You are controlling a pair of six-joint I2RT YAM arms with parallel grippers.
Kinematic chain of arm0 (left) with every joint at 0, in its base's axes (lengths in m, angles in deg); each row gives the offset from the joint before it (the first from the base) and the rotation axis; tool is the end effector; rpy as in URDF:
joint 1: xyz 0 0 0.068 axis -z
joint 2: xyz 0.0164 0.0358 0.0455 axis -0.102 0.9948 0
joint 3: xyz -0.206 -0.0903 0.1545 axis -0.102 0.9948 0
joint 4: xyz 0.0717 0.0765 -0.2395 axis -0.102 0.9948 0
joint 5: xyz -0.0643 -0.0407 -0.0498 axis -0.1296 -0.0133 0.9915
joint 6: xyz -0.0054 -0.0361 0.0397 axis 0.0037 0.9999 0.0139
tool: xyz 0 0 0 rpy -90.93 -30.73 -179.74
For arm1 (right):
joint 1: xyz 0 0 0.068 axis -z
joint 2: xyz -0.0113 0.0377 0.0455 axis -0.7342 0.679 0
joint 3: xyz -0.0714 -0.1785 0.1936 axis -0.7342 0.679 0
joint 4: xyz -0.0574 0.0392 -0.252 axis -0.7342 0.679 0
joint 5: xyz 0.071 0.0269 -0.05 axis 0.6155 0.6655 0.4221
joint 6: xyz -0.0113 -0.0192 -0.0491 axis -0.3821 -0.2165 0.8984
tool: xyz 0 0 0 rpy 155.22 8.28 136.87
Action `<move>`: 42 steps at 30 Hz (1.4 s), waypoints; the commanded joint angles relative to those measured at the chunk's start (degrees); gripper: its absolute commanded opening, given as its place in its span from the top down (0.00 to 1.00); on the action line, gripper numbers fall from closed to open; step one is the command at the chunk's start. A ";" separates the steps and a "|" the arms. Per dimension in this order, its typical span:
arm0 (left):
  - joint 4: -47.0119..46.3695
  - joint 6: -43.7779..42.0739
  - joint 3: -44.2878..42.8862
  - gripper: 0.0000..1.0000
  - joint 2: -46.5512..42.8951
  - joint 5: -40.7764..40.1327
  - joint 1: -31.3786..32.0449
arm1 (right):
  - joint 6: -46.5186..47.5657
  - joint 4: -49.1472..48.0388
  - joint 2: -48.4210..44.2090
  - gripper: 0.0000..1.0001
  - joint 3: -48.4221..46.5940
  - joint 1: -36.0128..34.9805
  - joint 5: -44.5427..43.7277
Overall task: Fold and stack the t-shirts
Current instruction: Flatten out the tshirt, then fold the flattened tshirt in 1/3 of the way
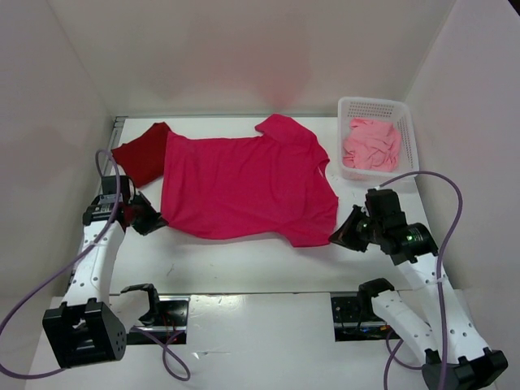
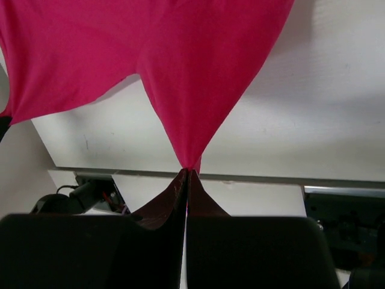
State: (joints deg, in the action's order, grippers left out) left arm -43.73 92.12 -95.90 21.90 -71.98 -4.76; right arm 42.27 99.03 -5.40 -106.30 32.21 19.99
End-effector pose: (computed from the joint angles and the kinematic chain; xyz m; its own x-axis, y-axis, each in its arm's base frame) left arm 0.1917 0.0285 0.2578 -0.5715 -0.7510 -0.3308 -0.5677 0.6529 -0.5014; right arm 0.1211 0.0404 0.2869 -0.8109 0.4923 -0.3164 0.2667 0.7922 0.5489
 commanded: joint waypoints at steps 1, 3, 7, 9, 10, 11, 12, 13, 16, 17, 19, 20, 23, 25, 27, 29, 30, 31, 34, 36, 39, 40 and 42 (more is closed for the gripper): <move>0.90 -1.89 -1.49 0.98 1.09 0.93 0.24 | -0.86 3.55 1.04 1.00 -2.02 -0.44 1.21; 0.90 -1.27 -2.62 0.99 1.88 -1.44 0.24 | -0.25 3.03 2.62 1.00 -2.02 -0.44 1.22; -0.94 -0.57 -4.73 1.00 2.58 -7.14 0.24 | 0.37 0.66 4.90 1.00 -2.02 -0.44 -0.70; -4.54 -0.57 -4.74 1.00 4.68 -8.12 0.24 | 1.24 -3.28 7.27 1.00 -3.76 0.08 -2.20; -5.85 -0.57 -4.74 1.00 5.73 -8.12 0.24 | 1.25 -5.05 10.85 1.00 -4.39 0.09 -3.69; -9.35 -0.04 -4.74 1.00 8.18 -8.12 0.24 | 2.55 -6.98 12.89 1.00 -4.91 0.78 -3.70; -10.78 -0.04 -4.74 1.00 9.86 -8.12 0.24 | 3.17 -11.00 15.17 1.00 -6.14 1.57 -4.49; -11.83 0.57 -5.35 1.00 11.53 -7.60 0.24 | 3.18 -12.96 20.15 1.00 -6.67 1.58 -5.02; -15.09 1.10 -7.98 1.00 17.68 -8.20 0.24 | 4.67 -18.48 26.60 1.00 -10.98 2.89 -6.24; -16.23 1.10 -8.95 1.00 20.05 -8.21 0.24 | 5.20 -19.30 30.19 1.00 -12.12 3.51 -6.86; -17.55 1.63 -11.59 1.00 22.08 -8.21 0.24 | 6.43 -20.87 33.81 1.00 -16.68 4.04 -8.00; -18.78 1.63 -12.38 1.00 24.09 -8.91 0.24 | 6.43 -21.67 37.22 1.00 -17.74 4.56 -9.14; -20.01 1.63 -15.54 1.00 29.01 -8.91 0.76 | 7.93 -23.60 42.86 1.00 -22.93 5.62 -10.38; -20.63 1.63 -16.69 1.00 31.05 -8.91 1.29 | 8.45 -24.84 47.61 1.00 -26.53 5.62 -10.38; -21.51 1.63 -18.27 1.00 33.16 -9.61 1.99 | 8.45 -26.94 50.25 1.00 -29.68 5.62 -11.96; -23.09 2.24 -19.23 1.00 34.91 -10.40 2.52 | 8.45 -28.35 54.12 1.00 -31.80 6.41 -11.44; -23.62 2.25 -19.24 1.00 35.53 -10.41 2.53 | 8.45 -28.88 55.61 1.00 -34.51 6.41 -11.96; -23.62 2.25 -20.63 1.00 36.23 -10.41 2.53 | 8.45 -29.41 58.67 1.00 -35.84 6.41 -12.66; -25.20 2.25 -21.35 1.00 39.66 -11.02 2.53 | 9.59 -29.93 64.13 1.00 -40.94 6.41 -13.19; -25.99 2.77 -23.01 1.00 41.08 -11.55 2.53 | 9.60 -29.94 66.07 1.00 -44.01 6.41 -13.20; -26.52 2.77 -24.77 1.00 42.66 -12.16 2.53 | 10.12 -30.55 69.85 1.00 -47.70 6.41 -12.58; -26.52 2.77 -24.78 1.00 43.44 -12.77 2.53 | 10.12 -30.03 70.91 1.00 -48.59 6.41 -12.58; -26.52 2.77 -25.57 0.95 44.24 -12.78 2.53 | 10.12 -30.03 73.46 1.00 -50.35 6.41 -13.20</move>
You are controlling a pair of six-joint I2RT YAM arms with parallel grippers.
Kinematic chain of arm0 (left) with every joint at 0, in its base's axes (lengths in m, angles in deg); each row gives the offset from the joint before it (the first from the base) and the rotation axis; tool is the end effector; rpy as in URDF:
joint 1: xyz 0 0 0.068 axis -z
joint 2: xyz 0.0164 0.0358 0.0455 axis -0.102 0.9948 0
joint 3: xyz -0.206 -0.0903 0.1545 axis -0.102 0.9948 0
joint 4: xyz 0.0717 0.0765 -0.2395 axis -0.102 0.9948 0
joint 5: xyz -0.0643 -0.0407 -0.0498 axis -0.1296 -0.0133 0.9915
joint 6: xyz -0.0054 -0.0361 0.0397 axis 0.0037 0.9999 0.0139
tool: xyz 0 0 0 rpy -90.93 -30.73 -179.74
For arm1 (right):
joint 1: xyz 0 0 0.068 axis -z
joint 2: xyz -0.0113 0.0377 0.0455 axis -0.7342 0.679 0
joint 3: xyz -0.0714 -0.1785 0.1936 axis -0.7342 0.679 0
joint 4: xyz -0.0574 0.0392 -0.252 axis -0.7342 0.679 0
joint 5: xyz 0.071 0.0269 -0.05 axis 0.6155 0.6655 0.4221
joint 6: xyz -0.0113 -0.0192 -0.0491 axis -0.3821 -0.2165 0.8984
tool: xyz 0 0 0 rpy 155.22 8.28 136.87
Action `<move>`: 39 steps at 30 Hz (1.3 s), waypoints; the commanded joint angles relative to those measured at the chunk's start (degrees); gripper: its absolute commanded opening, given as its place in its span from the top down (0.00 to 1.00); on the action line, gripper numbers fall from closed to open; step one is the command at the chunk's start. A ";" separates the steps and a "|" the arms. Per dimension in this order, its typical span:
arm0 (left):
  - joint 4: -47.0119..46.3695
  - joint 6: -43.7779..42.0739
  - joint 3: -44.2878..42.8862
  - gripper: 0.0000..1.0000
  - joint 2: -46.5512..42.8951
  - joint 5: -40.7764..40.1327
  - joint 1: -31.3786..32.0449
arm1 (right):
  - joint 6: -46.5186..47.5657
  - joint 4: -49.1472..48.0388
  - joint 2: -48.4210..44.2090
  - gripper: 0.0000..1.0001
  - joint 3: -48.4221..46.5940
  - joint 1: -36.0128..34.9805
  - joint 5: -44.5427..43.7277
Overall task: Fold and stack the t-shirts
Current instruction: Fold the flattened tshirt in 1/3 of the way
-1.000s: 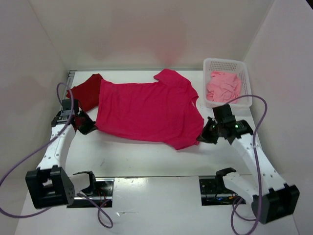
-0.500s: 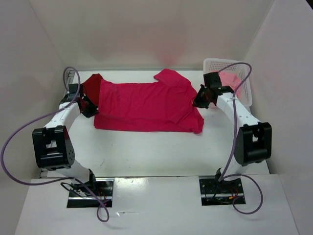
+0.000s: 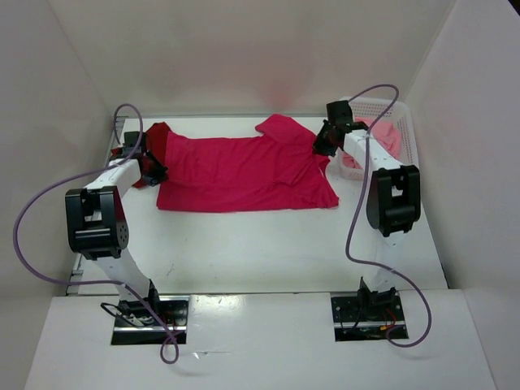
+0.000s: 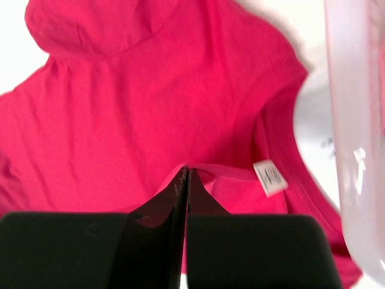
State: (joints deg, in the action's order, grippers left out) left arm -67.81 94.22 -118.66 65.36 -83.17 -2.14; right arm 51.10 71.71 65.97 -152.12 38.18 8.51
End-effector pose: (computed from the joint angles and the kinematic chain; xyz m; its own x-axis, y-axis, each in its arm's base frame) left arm 0.3751 0.0522 0.2072 -0.4830 -0.7487 -0.4541 -0.6189 0.6588 -0.4277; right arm 0.4385 0.0705 0.2445 -0.7166 0.4773 -0.5086 0.3106 0.8713 0.3800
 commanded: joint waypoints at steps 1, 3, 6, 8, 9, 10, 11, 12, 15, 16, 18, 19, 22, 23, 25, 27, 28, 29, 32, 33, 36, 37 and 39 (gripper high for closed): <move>-2.44 0.67 -3.42 0.92 1.57 -2.11 -0.10 | 1.29 -2.71 2.71 1.00 -5.16 0.45 -1.72; -2.44 0.15 -2.91 0.80 1.58 -2.12 -0.10 | 1.82 -3.23 3.94 1.00 -6.56 0.45 -1.72; -2.96 0.15 -0.89 0.46 0.44 -2.12 -0.10 | 1.82 -2.71 5.26 0.87 -9.46 0.45 -1.72; -2.96 -0.47 0.17 0.32 -2.98 -2.73 -0.10 | 1.82 -2.71 5.27 0.70 -9.47 0.45 -1.72; -2.96 -1.25 0.87 0.23 -4.64 -3.60 -0.10 | 2.34 -2.18 4.57 0.70 -9.47 0.45 -1.72; -2.09 -1.78 2.62 0.20 -9.01 -3.61 -0.10 | 2.35 -2.18 2.39 0.69 -9.47 0.45 -2.24; -1.56 -1.79 3.94 0.19 -11.58 -4.31 -0.10 | 3.13 -2.18 0.98 0.69 -8.25 0.45 -2.25; -1.56 -1.79 5.52 0.17 -14.13 -4.31 -0.10 | 3.14 -2.18 -0.69 0.69 -7.37 0.45 -2.25; -0.94 -1.26 12.28 0.47 -21.79 -3.62 -0.10 | 2.27 -2.69 -10.17 0.76 1.11 0.45 -1.12; -0.25 0.48 14.04 0.61 -23.89 -3.61 -0.10 | 1.56 -4.79 -12.90 0.95 4.30 0.45 -0.15; -1.29 2.16 19.82 0.85 -24.61 -1.86 -0.88 | -0.80 -6.65 -20.81 1.00 15.33 0.45 1.87; -2.86 2.87 21.25 0.86 -24.61 -0.11 -1.58 | -1.34 -8.14 -23.01 1.00 18.62 0.45 2.75; -5.85 4.01 22.76 0.71 -20.68 0.43 -3.00 | -1.96 -8.15 -29.35 1.00 28.48 0.45 3.38; -6.73 5.49 22.76 0.59 -19.61 1.30 -3.52 | -1.96 -7.55 -30.23 0.95 31.54 0.45 3.38; -8.14 6.73 22.06 0.54 -16.11 2.19 -3.52 | -1.96 -7.54 -31.65 0.83 34.29 0.45 3.55; -8.85 8.49 21.44 0.53 -14.16 2.19 -3.52 | -2.49 -7.54 -32.26 0.69 36.49 2.02 4.17; -9.37 8.50 21.44 0.53 -13.54 2.19 -3.52 | -2.49 -7.54 -32.26 0.63 37.11 2.03 3.12; -10.25 9.11 21.44 0.53 -12.75 2.19 -3.52 | -3.09 -7.54 -32.26 0.55 38.42 2.03 2.33; -11.48 9.82 22.59 0.50 -12.22 0.44 -3.52 | -4.76 -8.76 -31.74 0.52 41.58 2.56 1.71; -12.10 10.51 23.28 0.50 -12.22 -0.09 -3.52 | -5.47 -10.07 -31.73 0.51 42.55 3.16 2.32; -12.81 11.04 23.29 0.48 -9.24 -0.10 -3.52 | -8.28 -12.19 -30.42 0.51 44.85 3.69 2.32; -13.42 11.05 22.59 0.50 -7.67 -0.10 -3.52 | -8.29 -12.81 -30.42 0.51 45.46 3.70 2.32; -13.42 11.05 22.59 0.53 -7.12 -0.10 -3.52 | -9.60 -12.81 -29.62 0.49 45.46 3.70 0.48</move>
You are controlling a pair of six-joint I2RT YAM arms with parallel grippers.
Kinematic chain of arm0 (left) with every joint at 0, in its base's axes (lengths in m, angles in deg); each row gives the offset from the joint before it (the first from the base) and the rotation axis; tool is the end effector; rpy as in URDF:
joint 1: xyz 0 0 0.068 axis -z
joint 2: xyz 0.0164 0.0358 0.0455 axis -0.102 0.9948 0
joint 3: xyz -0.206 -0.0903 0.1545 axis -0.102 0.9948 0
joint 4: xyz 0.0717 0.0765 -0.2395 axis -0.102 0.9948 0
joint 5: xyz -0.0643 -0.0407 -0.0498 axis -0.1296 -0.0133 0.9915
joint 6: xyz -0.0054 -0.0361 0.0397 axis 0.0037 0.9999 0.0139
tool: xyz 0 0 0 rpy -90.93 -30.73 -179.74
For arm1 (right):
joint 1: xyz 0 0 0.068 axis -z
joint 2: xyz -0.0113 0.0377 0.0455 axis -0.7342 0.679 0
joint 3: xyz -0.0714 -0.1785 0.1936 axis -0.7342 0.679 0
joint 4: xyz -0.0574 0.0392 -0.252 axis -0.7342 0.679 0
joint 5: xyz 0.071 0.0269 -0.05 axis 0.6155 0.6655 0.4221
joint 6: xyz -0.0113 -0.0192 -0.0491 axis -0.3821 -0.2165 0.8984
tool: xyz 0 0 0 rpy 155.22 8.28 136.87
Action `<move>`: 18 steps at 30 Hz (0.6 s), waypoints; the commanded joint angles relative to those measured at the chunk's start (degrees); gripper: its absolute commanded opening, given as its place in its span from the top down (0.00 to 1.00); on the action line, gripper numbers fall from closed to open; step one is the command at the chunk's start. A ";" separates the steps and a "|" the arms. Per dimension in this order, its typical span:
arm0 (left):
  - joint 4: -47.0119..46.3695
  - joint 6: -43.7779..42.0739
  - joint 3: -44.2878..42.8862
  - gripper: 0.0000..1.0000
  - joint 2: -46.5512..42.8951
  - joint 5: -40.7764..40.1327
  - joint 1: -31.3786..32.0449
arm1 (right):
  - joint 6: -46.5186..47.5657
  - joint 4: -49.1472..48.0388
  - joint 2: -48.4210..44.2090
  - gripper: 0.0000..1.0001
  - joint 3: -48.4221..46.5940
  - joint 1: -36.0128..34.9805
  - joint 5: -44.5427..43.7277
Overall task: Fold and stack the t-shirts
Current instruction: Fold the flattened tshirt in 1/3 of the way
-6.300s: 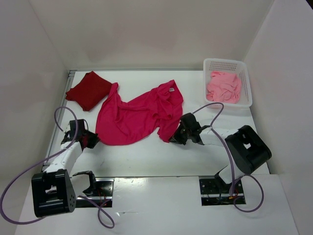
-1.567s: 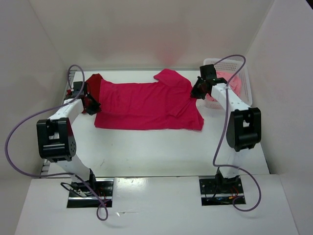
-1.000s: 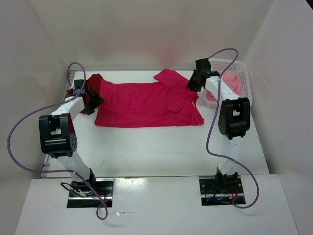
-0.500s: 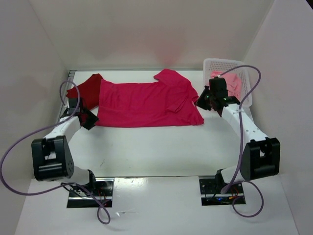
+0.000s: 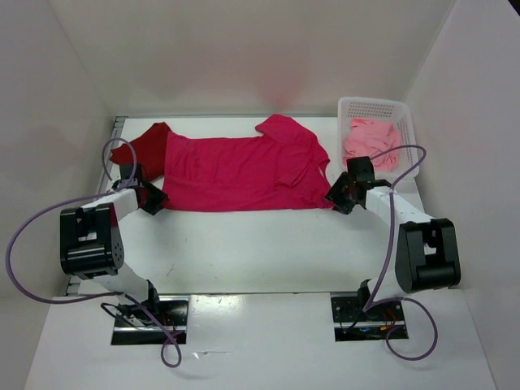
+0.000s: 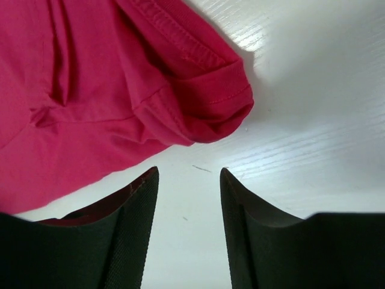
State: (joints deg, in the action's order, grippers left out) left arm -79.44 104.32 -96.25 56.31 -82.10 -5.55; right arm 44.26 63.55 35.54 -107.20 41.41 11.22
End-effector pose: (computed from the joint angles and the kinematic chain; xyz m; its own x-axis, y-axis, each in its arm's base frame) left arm 0.3040 0.0602 0.1569 -0.3352 -0.8765 -0.3455 -0.7314 0.4732 -0.4910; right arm 0.2806 0.0309 0.1946 -0.7051 0.6069 -0.3667 0.4648 0.7861 0.4074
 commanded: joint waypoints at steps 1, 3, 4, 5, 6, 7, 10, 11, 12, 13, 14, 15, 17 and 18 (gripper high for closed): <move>-2.32 1.56 0.18 0.54 2.45 -1.17 -0.12 | -3.55 -5.36 0.80 0.48 1.33 1.25 -2.23; -2.84 1.56 0.79 0.60 2.45 -1.17 -0.12 | -4.25 -5.89 0.80 0.48 2.04 2.05 -2.93; -2.85 1.56 0.80 0.62 2.45 -1.69 -0.12 | -4.95 -5.89 0.80 0.47 2.65 2.57 -2.94; -2.85 1.04 0.80 0.64 2.45 -1.69 -0.12 | -4.96 -6.59 1.50 0.47 2.66 2.57 -3.81; -2.85 1.04 0.80 0.65 2.45 -1.69 -0.12 | -4.96 -7.20 2.46 0.47 2.66 2.57 -4.60; -2.85 1.04 0.80 0.66 2.45 -1.69 -0.12 | -5.48 -7.21 3.08 0.47 2.66 2.57 -4.61; -2.85 0.51 0.27 0.75 2.45 -1.69 -0.12 | -6.54 -9.66 5.63 0.47 3.18 3.97 -5.31; -2.85 -0.01 0.27 0.77 2.45 -1.69 -0.12 | -6.54 -10.45 6.16 0.47 3.18 3.98 -5.31; -2.85 -0.54 0.27 0.80 2.45 -1.69 -0.12 | -7.15 -11.77 7.03 0.47 3.18 4.50 -5.83; -2.85 -0.55 0.27 0.83 1.93 -1.69 -0.12 | -7.16 -12.30 7.04 0.47 3.18 4.51 -5.84; -2.85 -0.55 0.27 0.85 1.93 -2.22 -0.12 | -7.68 -12.83 7.74 0.50 3.18 4.51 -6.53; -2.85 -1.33 0.27 0.87 1.93 -2.22 -0.12 | -7.69 -13.44 7.74 0.52 3.18 4.51 -6.54; -2.85 -1.34 0.27 0.92 1.93 -2.22 -0.12 | -8.21 -14.49 8.97 0.56 2.57 4.51 -7.24; -2.85 -1.86 0.27 0.93 1.93 -2.22 -0.12 | -8.82 -15.03 8.97 0.61 2.57 4.51 -7.77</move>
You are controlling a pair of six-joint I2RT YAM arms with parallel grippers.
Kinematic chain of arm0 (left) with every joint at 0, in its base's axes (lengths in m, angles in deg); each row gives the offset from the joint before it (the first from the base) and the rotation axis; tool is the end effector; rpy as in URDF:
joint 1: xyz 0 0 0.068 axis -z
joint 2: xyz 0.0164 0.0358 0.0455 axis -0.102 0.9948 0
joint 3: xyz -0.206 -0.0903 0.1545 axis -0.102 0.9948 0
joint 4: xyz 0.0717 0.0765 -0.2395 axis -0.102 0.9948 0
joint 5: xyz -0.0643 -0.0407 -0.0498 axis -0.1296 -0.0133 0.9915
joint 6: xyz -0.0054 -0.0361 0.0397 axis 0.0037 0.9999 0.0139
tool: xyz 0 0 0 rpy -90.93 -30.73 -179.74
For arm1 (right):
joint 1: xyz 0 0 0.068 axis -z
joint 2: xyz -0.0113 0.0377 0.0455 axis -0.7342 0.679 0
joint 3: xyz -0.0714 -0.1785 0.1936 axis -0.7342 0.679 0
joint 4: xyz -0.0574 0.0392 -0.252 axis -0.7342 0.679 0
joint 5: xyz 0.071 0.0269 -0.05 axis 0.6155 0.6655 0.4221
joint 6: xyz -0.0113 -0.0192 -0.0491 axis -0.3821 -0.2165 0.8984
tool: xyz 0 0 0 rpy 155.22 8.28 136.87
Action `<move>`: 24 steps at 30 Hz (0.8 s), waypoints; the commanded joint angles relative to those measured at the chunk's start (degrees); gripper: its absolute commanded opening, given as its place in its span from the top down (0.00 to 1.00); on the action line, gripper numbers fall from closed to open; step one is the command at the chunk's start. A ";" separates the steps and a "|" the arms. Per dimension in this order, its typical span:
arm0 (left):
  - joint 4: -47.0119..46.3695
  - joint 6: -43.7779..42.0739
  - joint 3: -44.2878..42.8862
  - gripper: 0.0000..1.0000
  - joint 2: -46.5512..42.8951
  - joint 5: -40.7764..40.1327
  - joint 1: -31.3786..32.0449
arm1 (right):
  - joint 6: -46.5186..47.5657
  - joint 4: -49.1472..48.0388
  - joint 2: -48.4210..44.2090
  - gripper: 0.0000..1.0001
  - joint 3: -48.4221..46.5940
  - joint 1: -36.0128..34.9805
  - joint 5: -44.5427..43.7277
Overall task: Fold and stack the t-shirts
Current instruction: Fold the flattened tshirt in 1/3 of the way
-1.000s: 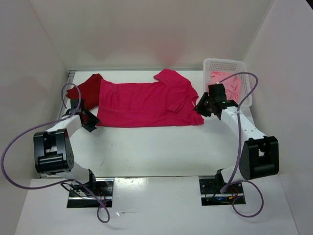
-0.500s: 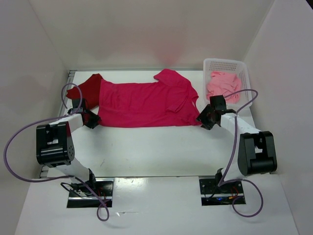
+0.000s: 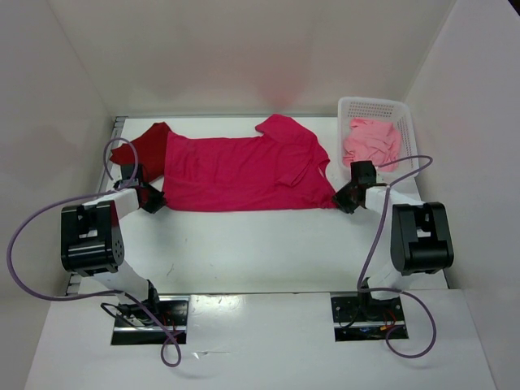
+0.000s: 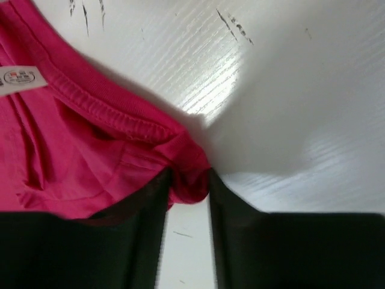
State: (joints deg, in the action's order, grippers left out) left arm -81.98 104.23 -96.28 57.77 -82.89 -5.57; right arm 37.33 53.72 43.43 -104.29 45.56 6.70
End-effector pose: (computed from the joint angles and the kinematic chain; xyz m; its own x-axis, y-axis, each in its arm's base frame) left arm 0.3088 0.0618 0.1525 -0.3227 -0.8735 -0.3645 -0.7267 0.4754 -0.4958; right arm 0.2961 0.0081 0.1530 -0.5651 0.7442 -0.3560 0.6309 0.6679 0.3949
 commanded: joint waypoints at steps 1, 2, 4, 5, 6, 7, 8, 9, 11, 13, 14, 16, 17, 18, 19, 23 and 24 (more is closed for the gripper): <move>-0.31 -1.78 0.29 0.95 0.46 -1.43 -0.09 | -1.90 -5.20 1.08 0.69 -0.34 0.35 -3.25; -0.31 -2.47 -0.32 0.98 0.46 -1.43 -0.09 | -1.90 -5.20 1.08 0.72 -0.34 0.35 -3.25; 1.26 -3.26 -0.85 1.00 -0.06 -1.43 -0.09 | -2.43 -4.24 1.08 0.88 -0.34 0.35 -3.77; 1.79 -4.14 -1.37 1.00 -0.06 -1.43 -0.09 | -2.43 -4.23 -0.66 0.91 -0.34 0.35 -4.30; 2.40 -4.67 -1.38 1.00 -0.06 -1.43 -0.09 | -2.43 -3.45 -1.63 0.94 -0.34 0.35 -4.30; 4.06 -5.20 -2.07 1.00 -0.85 -1.43 -0.09 | -2.43 -2.22 -2.77 1.00 -0.34 0.35 -5.00; 4.95 -6.42 -2.95 1.00 -1.90 -1.43 -0.09 | -2.43 0.49 -4.35 1.00 -0.34 0.35 -5.70; 6.79 -7.22 -2.96 1.00 -2.78 -1.43 -0.09 | -2.43 1.65 -8.37 1.00 0.36 0.35 -5.71; 8.82 -8.80 -4.36 1.00 -6.47 -1.43 -0.62 | -2.43 4.54 -13.31 1.00 1.06 1.66 -4.84; 12.32 -10.91 -6.03 1.00 -10.85 -1.43 -0.62 | -1.90 7.71 -20.25 1.00 1.07 2.90 -2.20; 13.47 -10.92 -6.65 1.00 -12.01 -0.91 -0.62 | -1.90 9.29 -22.19 1.00 1.07 3.60 -2.19; 15.84 -11.62 -6.65 1.00 -14.55 -0.29 -0.62 | -0.85 14.12 -26.49 1.00 1.76 5.18 0.69; 16.73 -12.32 -5.87 1.00 -14.57 -0.29 -0.62 | 0.29 15.62 -27.64 1.00 2.55 5.97 1.67; 17.69 -12.32 -5.34 1.00 -15.35 0.23 -0.62 | 0.30 18.33 -28.96 1.00 2.56 6.76 2.28; 19.53 -13.63 -4.64 1.00 -16.49 -0.29 -0.62 | 0.30 19.49 -31.76 1.00 3.34 6.77 2.81; 25.51 -15.49 -2.17 1.00 -20.80 -2.22 -0.62 | -0.40 24.76 -34.33 1.00 4.05 6.77 8.60; 27.44 -15.49 -2.17 1.00 -22.29 -2.22 -0.62 | -0.40 25.82 -34.34 1.00 4.06 6.77 9.14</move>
State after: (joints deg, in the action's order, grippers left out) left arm -62.46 91.81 -99.51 38.78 -82.69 -5.68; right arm 36.24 72.23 9.99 -101.52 51.73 12.29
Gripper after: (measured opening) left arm 0.011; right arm 0.012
